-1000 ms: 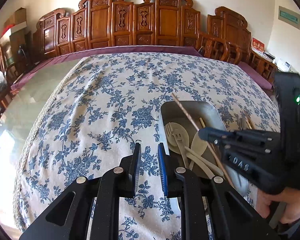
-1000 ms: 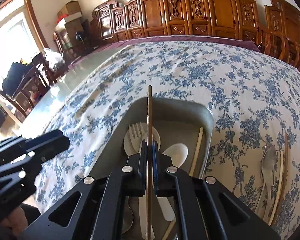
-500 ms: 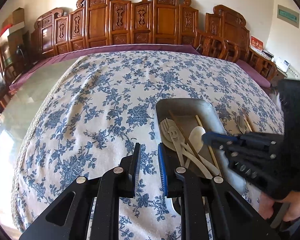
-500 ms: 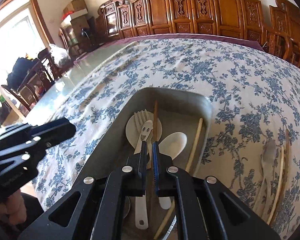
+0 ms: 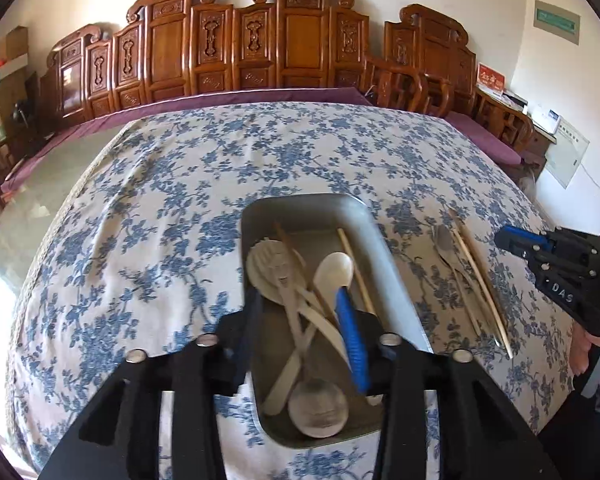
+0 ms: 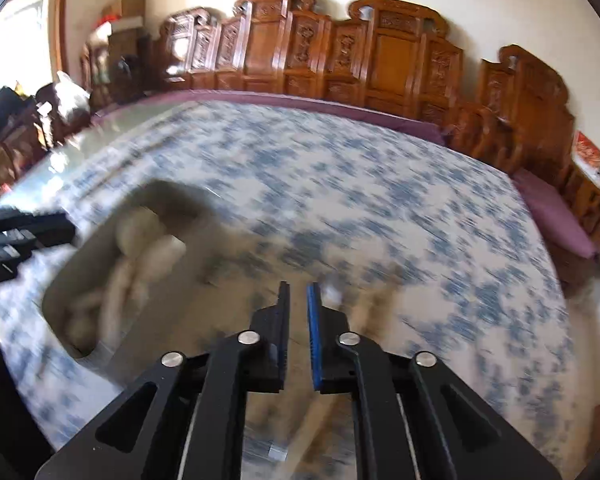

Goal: Organize utensils
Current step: 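Move both grippers back to the utensils beside the tray, then grasp a plain metal spoon with the left gripper while the right gripper grasps another chopstick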

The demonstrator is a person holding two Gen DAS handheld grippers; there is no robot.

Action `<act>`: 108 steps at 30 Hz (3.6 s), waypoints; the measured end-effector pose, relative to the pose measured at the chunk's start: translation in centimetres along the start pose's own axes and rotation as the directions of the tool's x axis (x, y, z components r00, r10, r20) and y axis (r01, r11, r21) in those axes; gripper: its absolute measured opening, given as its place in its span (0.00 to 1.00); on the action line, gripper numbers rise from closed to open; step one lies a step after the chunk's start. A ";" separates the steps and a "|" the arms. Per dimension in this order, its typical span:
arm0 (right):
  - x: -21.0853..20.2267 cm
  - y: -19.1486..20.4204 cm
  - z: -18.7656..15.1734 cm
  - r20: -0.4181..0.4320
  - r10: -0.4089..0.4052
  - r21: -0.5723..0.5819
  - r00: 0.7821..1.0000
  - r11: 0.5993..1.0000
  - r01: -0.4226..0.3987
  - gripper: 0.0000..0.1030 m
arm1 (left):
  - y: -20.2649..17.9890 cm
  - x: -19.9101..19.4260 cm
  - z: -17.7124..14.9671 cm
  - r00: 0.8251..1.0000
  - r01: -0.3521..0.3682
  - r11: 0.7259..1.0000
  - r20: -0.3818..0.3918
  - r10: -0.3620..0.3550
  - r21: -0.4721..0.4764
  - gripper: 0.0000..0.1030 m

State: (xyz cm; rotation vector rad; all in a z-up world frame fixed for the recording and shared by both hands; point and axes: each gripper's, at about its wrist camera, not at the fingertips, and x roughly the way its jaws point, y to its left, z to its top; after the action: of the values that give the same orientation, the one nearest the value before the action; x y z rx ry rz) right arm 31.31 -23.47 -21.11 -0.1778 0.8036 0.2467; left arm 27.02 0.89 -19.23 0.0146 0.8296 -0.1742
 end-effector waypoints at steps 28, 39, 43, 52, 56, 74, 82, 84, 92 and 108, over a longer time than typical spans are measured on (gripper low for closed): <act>5.3 -2.5 -3.9 -0.168 -0.034 0.105 0.985 0.993 0.052 0.25 | -7.1 0.8 -1.4 0.998 0.061 0.994 0.006 -0.062 0.090 0.70; 5.5 -5.5 -3.8 -0.189 -0.043 0.131 0.981 0.989 0.069 0.06 | -8.4 0.2 -1.1 0.997 0.080 0.995 0.002 -0.080 0.067 0.70; 5.2 -6.8 -4.0 -0.184 -0.036 0.164 0.982 0.984 0.067 0.06 | -9.6 -0.6 -0.4 0.995 0.092 0.993 0.020 -0.094 0.076 0.70; 4.3 -7.9 -4.2 -0.155 0.009 0.192 0.988 0.981 0.021 0.06 | -12.0 1.9 0.3 0.987 0.156 0.986 -0.052 -0.153 0.064 0.63; 4.1 -8.6 -4.5 -0.149 0.033 0.217 0.988 0.976 0.000 0.06 | -13.5 4.8 0.5 0.984 0.158 0.984 -0.099 -0.150 0.077 0.52; 4.1 -9.5 -4.4 -0.116 0.096 0.271 0.989 0.961 -0.061 0.06 | -16.6 12.0 1.7 0.963 0.178 0.981 -0.218 -0.159 0.071 0.13; 3.7 -9.8 -4.2 -0.098 0.108 0.289 0.989 0.954 -0.076 0.06 | -16.1 12.5 1.3 0.958 0.156 0.986 -0.250 -0.137 0.058 0.10; 3.7 -9.7 -4.1 -0.097 0.111 0.286 0.989 0.955 -0.079 0.06 | -16.4 12.6 1.4 0.960 0.146 0.987 -0.251 -0.125 0.068 0.10; 3.6 -9.8 -4.2 -0.096 0.111 0.286 0.989 0.955 -0.079 0.06 | -17.7 13.1 2.0 0.963 0.090 0.986 -0.266 -0.049 0.143 0.08; 3.4 -8.4 -3.2 -0.074 0.134 0.291 0.988 0.951 -0.108 0.06 | -15.8 8.4 0.9 0.980 0.108 0.982 -0.184 -0.079 0.152 0.02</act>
State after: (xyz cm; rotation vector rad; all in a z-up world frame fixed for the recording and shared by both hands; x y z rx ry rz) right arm 33.79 -31.79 -25.23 0.1347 0.9346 0.2360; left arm 30.68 -16.01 -23.93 0.1452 0.9928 -0.3328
